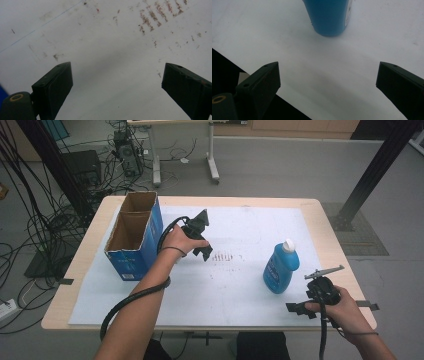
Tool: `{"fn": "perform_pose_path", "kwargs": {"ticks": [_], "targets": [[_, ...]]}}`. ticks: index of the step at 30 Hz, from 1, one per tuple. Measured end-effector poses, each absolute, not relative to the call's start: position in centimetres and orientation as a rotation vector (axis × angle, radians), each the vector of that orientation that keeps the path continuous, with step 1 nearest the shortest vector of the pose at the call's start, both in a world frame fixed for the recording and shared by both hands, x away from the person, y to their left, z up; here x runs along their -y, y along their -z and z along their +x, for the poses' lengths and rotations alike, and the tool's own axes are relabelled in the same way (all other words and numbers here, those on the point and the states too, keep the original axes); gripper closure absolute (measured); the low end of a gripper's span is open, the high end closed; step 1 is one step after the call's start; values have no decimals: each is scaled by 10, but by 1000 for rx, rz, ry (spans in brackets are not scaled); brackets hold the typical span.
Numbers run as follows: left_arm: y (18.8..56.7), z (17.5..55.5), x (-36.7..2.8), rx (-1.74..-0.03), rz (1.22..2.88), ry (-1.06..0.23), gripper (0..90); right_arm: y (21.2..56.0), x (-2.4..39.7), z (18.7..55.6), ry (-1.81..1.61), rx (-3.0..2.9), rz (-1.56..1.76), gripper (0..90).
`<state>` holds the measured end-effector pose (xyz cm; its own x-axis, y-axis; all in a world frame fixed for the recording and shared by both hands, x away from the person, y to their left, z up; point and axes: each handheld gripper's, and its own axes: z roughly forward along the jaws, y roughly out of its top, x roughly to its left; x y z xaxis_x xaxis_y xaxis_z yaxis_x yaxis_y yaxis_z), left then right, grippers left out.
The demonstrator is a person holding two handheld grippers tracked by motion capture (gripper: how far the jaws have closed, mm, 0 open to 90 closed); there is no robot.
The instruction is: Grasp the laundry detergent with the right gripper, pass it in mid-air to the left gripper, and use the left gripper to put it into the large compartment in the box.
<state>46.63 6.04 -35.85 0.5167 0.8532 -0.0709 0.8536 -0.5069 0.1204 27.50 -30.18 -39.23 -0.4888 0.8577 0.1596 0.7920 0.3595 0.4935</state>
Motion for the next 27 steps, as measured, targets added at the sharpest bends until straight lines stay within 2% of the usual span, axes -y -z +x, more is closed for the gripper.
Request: {"fn": "perform_pose_path", "kwargs": {"ticks": [27], "targets": [[357,463,-66,-1486,2612,-1,103,407,288,270,-944,-2361,1482,46]]}}
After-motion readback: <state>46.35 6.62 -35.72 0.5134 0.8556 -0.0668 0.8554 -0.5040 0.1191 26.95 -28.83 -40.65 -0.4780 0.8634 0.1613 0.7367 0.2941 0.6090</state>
